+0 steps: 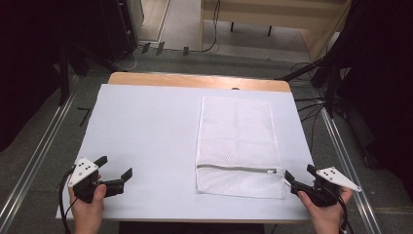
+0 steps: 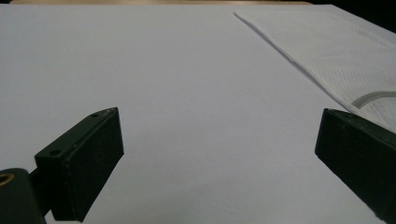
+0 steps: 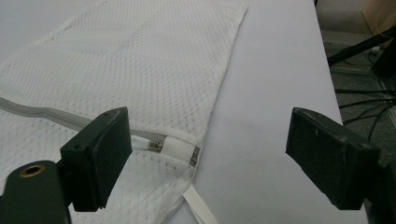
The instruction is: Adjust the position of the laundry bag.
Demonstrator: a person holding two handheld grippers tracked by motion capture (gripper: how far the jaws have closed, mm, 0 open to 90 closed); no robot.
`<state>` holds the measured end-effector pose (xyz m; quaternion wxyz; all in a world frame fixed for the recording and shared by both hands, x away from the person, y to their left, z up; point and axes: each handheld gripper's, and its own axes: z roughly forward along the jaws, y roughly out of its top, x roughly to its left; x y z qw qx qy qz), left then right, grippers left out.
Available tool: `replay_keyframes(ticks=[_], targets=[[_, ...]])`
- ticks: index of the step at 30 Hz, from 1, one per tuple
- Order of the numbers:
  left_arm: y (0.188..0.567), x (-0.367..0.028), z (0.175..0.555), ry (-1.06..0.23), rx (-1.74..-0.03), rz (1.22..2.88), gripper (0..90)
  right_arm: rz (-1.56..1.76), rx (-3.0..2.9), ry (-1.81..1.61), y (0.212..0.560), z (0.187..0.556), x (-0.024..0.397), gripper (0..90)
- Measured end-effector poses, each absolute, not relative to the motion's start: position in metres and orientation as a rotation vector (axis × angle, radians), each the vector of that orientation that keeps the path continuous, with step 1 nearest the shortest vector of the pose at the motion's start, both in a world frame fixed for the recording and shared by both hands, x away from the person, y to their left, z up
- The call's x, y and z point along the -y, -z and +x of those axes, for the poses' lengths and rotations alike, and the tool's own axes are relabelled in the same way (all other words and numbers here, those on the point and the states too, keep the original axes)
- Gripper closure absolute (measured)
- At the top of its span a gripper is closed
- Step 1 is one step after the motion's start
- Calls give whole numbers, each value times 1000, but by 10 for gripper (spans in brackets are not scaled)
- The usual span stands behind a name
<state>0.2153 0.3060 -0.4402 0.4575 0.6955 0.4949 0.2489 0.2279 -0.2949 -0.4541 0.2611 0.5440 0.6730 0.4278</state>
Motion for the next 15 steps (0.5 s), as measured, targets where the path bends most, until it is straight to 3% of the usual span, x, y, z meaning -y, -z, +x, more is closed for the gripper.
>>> replay_keyframes(ticks=[9, 15], targets=[[436, -271, 216, -577, -1179, 1784, 77, 1500, -1816, -1207, 455, 230, 301, 307], [432, -236, 236, -522, -1207, 1814, 279, 1489, -1816, -1208, 453, 229, 299, 347]])
